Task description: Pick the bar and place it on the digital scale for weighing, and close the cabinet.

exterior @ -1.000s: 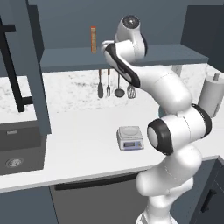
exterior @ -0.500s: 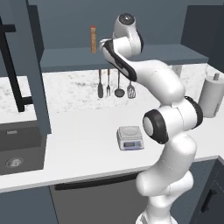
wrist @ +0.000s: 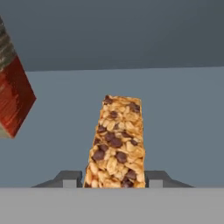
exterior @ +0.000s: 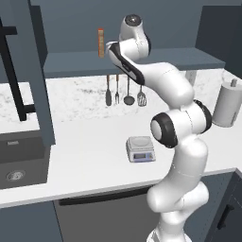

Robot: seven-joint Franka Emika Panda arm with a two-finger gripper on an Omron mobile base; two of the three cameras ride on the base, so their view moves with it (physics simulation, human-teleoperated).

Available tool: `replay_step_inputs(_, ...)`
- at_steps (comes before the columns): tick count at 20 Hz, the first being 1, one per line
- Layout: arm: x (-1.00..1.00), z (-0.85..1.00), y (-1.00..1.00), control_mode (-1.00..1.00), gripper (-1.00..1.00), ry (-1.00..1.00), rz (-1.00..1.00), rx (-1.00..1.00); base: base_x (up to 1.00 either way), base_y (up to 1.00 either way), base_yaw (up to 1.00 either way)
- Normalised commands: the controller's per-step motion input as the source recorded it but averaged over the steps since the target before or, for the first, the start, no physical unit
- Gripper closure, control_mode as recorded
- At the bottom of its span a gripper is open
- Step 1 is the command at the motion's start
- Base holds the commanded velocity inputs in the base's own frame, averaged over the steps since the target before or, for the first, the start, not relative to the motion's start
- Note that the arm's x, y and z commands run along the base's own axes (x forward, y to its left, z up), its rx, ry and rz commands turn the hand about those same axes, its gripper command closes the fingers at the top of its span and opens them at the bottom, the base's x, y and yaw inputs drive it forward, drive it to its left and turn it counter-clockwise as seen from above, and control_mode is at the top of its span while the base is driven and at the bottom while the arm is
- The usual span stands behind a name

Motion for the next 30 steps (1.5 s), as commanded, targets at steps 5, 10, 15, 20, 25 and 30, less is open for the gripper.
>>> replay_step_inputs(5, -0.44, -0.15, 0.0, -1.0, 1.0, 0.0, 0.0, -0.01, 0.0, 0.0, 0.0)
replay_step_inputs(10, -0.99, -0.02, -0.04, -1.0, 1.0, 0.03, 0.0, 0.0, 0.0, 0.0, 0.0)
replay_step_inputs(15, -1.0, 0.0, -0.15, -1.0, 1.0, 0.01, 0.07, 0.0, 0.0, 0.0, 0.0)
replay_step_inputs(20, -1.0, 0.0, -0.13, -1.0, 1.0, -0.01, 0.14, 0.0, 0.0, 0.0, 0.0)
replay_step_inputs(25, -1.0, 0.03, -0.16, -1.0, 1.0, 0.0, 0.19, 0.0, 0.0, 0.0, 0.0)
replay_step_inputs(30, -1.0, 0.01, -0.33, -1.0, 1.0, 0.05, 0.25, 0.0, 0.0, 0.0, 0.0)
